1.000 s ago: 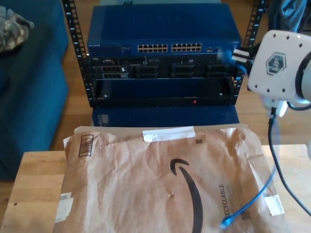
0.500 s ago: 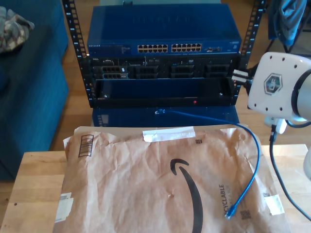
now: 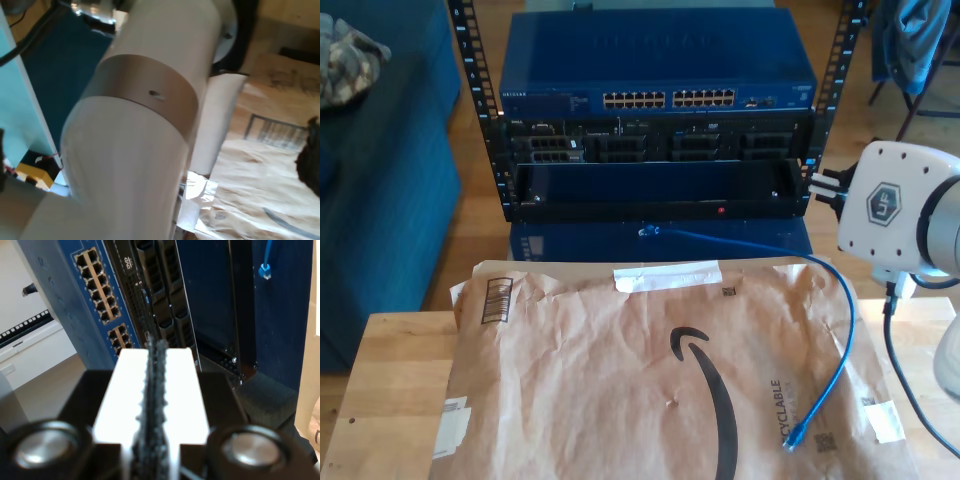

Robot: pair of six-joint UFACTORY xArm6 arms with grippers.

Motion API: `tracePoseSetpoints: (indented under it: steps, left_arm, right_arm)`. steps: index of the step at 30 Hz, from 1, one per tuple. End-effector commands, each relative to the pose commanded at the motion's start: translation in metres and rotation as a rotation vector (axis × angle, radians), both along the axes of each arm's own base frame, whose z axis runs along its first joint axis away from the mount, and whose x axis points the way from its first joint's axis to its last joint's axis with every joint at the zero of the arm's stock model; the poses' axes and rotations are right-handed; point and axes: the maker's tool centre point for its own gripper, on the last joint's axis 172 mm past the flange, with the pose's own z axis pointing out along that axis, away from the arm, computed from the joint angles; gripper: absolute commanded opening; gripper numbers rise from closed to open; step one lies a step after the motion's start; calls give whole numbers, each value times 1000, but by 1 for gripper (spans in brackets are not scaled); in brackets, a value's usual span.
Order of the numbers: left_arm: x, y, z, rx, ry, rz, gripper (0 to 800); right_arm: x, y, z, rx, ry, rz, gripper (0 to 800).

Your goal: Grab the cable and plug it in

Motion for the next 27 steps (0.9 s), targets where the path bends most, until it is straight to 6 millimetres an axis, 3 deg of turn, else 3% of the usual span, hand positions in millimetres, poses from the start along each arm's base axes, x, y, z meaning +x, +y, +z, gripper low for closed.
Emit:
tracePoseSetpoints:
  steps: [3, 8, 12, 19, 21, 24, 26, 27]
  left_arm:
    - [-11, 0, -7, -7, 2, 12, 800]
    - [-33, 1, -42, 10, -3, 33, 800]
    - [-39, -4, -47, -9, -9, 51, 800]
    - [-40, -7, -49, -19, -19, 39, 800]
    - [-41, -11, -53, -31, -26, 29, 800]
    - [-39, -4, -60, 0, -39, 24, 800]
    - [-42, 5, -72, 43, -48, 46, 800]
    - [-45, 7, -80, 58, -53, 65, 800]
  right_arm:
    - [-1, 0, -8, -4, 15, 0, 28]
    - [-4, -1, -19, -9, 32, 1, 43]
    - [-5, -1, -23, -11, 38, 1, 74]
    - [-11, -1, -37, -21, 60, 8, 275]
    - [-12, -1, -40, -34, 63, 14, 405]
    - [-14, -1, -45, -48, 69, 21, 436]
    - [-14, -1, -45, -52, 68, 23, 514]
    - [-14, -1, -46, -54, 69, 23, 516]
